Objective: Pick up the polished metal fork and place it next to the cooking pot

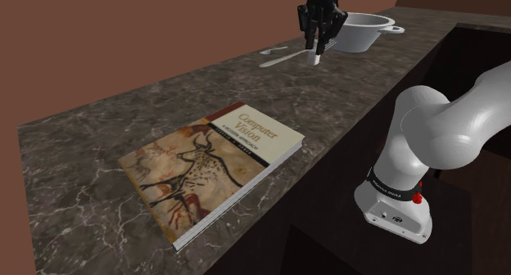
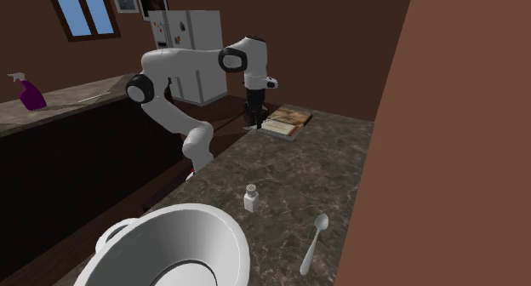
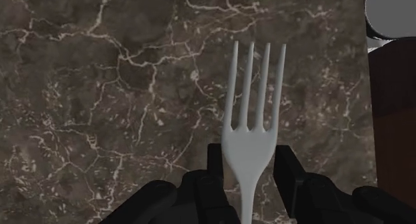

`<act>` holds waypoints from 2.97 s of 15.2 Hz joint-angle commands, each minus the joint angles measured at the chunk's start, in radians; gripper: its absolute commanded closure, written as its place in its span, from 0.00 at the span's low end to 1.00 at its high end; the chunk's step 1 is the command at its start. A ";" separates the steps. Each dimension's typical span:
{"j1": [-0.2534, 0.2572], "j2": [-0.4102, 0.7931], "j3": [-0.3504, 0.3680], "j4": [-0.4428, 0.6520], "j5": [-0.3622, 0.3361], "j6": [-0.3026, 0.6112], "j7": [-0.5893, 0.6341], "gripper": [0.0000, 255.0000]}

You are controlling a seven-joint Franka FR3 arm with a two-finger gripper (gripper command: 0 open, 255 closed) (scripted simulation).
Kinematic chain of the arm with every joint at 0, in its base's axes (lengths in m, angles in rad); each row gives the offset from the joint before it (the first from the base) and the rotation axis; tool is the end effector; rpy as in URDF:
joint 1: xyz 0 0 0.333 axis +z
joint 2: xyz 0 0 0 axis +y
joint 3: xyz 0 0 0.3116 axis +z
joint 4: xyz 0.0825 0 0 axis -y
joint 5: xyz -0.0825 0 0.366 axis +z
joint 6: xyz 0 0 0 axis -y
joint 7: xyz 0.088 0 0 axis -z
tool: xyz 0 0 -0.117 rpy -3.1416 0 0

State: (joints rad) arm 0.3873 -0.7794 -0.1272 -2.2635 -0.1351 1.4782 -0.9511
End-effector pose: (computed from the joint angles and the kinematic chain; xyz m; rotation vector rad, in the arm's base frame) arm 0.2851 0.0439 0.6064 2.5278 1.7976 -0.0379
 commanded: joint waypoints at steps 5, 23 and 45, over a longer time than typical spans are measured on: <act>0.003 0.033 0.004 0.103 0.005 -0.070 -0.006 1.00; -0.061 -0.135 -0.191 0.140 -0.179 -0.232 -0.260 1.00; -0.059 -0.179 -0.631 0.430 -0.579 -0.321 -0.798 1.00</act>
State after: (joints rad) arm 0.3213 -0.9647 -0.7346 -1.8604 -0.6961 1.1593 -1.7196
